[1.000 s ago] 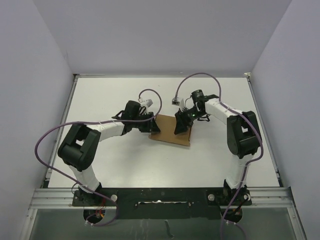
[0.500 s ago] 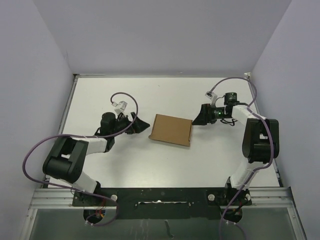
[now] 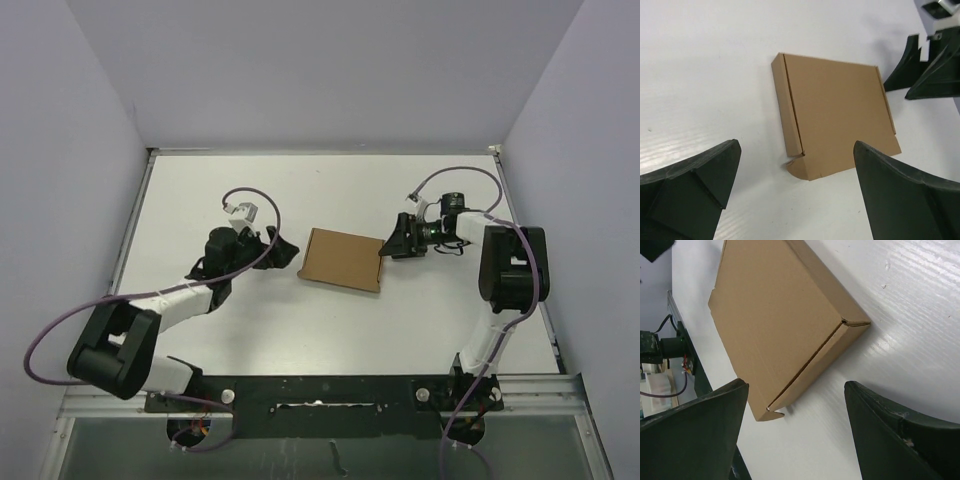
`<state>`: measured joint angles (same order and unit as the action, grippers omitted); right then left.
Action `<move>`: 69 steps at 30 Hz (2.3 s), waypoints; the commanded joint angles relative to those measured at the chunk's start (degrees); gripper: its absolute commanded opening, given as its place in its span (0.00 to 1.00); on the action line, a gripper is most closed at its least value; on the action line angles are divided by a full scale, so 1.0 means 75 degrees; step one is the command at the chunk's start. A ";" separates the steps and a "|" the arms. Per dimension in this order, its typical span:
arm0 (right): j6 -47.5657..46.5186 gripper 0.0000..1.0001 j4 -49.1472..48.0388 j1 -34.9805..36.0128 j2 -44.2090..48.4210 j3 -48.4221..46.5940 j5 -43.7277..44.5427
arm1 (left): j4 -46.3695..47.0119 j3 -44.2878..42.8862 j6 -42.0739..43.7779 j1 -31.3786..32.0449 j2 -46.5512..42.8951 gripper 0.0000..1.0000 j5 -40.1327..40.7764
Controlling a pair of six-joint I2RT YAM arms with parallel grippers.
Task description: Fold the paper box
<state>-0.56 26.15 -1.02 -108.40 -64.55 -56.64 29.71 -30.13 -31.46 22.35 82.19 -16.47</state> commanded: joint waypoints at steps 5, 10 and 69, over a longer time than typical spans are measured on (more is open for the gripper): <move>0.0287 0.79 -0.0147 0.0259 -0.0254 -0.0171 -0.0404 | 0.0111 0.0096 -0.0009 -0.0328 -0.0493 0.94 0.0123; 0.0374 0.76 -0.0068 0.0424 -0.0428 -0.0240 -0.0241 | -0.0161 -0.0433 -0.0305 -0.0293 0.0523 0.89 -0.0735; 0.1961 0.19 -0.0639 -0.0480 -0.1706 -0.0088 -0.0767 | 0.2735 -0.0528 -0.4688 0.1490 0.2874 0.66 0.0173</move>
<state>14.26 22.48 -4.21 -119.07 -65.54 -64.40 43.68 -32.32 -64.38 33.06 101.43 -15.40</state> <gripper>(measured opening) 0.196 0.725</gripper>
